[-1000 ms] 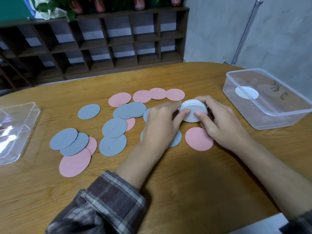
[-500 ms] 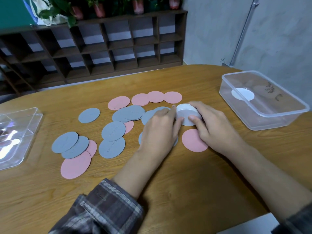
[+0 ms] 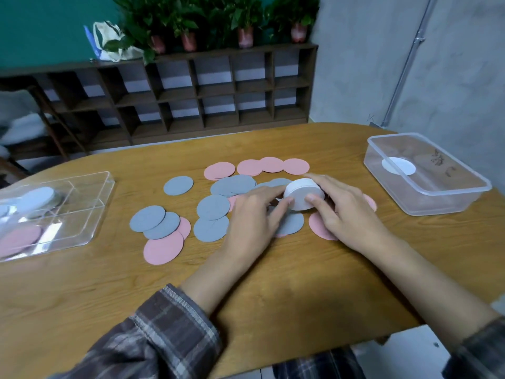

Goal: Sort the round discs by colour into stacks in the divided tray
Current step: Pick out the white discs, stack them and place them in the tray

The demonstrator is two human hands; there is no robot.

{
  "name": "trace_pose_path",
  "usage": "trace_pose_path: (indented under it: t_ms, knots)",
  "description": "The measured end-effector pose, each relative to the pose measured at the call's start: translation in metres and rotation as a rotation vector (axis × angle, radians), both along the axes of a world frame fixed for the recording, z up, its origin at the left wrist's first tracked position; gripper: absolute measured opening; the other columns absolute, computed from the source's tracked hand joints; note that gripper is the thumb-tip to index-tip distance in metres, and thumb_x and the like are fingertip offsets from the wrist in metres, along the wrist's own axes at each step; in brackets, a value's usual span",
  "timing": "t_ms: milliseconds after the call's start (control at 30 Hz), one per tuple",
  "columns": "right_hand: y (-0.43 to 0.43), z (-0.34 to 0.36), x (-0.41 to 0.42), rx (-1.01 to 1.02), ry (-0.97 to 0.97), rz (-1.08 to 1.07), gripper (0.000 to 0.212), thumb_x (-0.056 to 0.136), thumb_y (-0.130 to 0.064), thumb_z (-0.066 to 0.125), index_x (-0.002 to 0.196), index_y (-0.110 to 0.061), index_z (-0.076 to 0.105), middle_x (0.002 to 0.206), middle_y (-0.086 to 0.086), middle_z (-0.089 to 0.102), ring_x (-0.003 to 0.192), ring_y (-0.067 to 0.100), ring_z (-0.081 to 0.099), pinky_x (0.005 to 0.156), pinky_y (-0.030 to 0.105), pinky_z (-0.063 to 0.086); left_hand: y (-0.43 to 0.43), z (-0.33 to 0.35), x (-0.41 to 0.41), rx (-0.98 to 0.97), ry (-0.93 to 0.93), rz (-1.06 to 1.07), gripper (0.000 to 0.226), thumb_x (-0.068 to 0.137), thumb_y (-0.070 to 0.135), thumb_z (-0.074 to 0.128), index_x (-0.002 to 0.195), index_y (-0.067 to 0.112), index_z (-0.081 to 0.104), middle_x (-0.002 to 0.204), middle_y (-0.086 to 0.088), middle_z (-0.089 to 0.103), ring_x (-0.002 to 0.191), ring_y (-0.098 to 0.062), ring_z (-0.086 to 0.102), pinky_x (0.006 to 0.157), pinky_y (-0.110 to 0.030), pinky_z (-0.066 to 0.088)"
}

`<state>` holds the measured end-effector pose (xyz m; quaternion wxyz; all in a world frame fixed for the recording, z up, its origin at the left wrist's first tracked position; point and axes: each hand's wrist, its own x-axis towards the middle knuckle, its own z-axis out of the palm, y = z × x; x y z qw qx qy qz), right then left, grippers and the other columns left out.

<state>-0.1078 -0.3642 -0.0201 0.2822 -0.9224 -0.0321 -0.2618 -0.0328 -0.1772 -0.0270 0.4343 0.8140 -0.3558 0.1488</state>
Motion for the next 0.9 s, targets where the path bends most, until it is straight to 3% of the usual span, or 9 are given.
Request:
trace_pose_path:
  t_ms: [133, 233, 400, 567, 733, 900]
  knots:
    - [0.035, 0.01, 0.003, 0.036, 0.009, 0.07, 0.03, 0.099, -0.016, 0.065, 0.129, -0.019, 0.064, 0.105, -0.009, 0.069, 0.086, -0.003, 0.057, 0.077, 0.004, 0.037, 0.047, 0.015, -0.002, -0.004, 0.014, -0.007, 0.009, 0.096, 0.024, 0.073, 0.099, 0.021, 0.081, 0.081, 0.01, 0.076, 0.07, -0.006, 0.063, 0.066, -0.018, 0.048]
    - [0.064, 0.021, 0.011, 0.137, 0.043, 0.126, 0.022, 0.097, -0.02, 0.068, 0.118, -0.024, 0.063, 0.096, -0.012, 0.068, 0.076, -0.001, 0.058, 0.068, 0.008, 0.038, 0.084, 0.028, 0.003, 0.015, 0.048, 0.016, 0.009, 0.094, 0.024, 0.076, 0.099, 0.02, 0.082, 0.08, 0.01, 0.076, 0.068, 0.0, 0.062, 0.064, -0.01, 0.042]
    - [0.114, 0.028, 0.031, 0.015, 0.021, 0.157, 0.02, 0.093, -0.027, 0.073, 0.111, -0.023, 0.065, 0.098, -0.006, 0.063, 0.077, 0.009, 0.057, 0.071, 0.012, 0.038, 0.143, 0.036, 0.011, 0.043, 0.073, 0.101, 0.008, 0.091, 0.026, 0.079, 0.097, 0.022, 0.082, 0.082, 0.012, 0.077, 0.076, -0.003, 0.07, 0.067, -0.011, 0.046]
    - [0.166, 0.037, 0.049, 0.002, 0.046, 0.217, 0.024, 0.093, -0.032, 0.071, 0.116, -0.027, 0.067, 0.099, -0.012, 0.064, 0.08, 0.01, 0.057, 0.072, 0.023, 0.043, 0.203, 0.04, 0.014, 0.003, 0.057, 0.17, 0.01, 0.089, 0.022, 0.08, 0.098, 0.019, 0.081, 0.083, 0.01, 0.078, 0.076, -0.005, 0.071, 0.068, -0.014, 0.051]
    - [0.218, 0.047, 0.072, 0.07, 0.065, 0.267, 0.022, 0.088, -0.025, 0.077, 0.109, -0.026, 0.069, 0.091, -0.017, 0.067, 0.077, 0.011, 0.058, 0.071, 0.021, 0.047, 0.259, 0.046, 0.026, -0.021, 0.09, 0.234, 0.012, 0.087, 0.021, 0.082, 0.098, 0.019, 0.081, 0.081, 0.01, 0.077, 0.075, -0.006, 0.071, 0.065, -0.008, 0.046]
    - [0.272, 0.058, 0.11, 0.109, 0.086, 0.323, 0.019, 0.085, -0.026, 0.079, 0.103, -0.028, 0.071, 0.089, -0.014, 0.069, 0.075, 0.017, 0.058, 0.076, 0.027, 0.049, 0.312, 0.054, 0.045, -0.067, 0.167, 0.314, 0.011, 0.087, 0.025, 0.083, 0.096, 0.023, 0.077, 0.08, 0.01, 0.076, 0.072, -0.005, 0.071, 0.063, -0.015, 0.052]
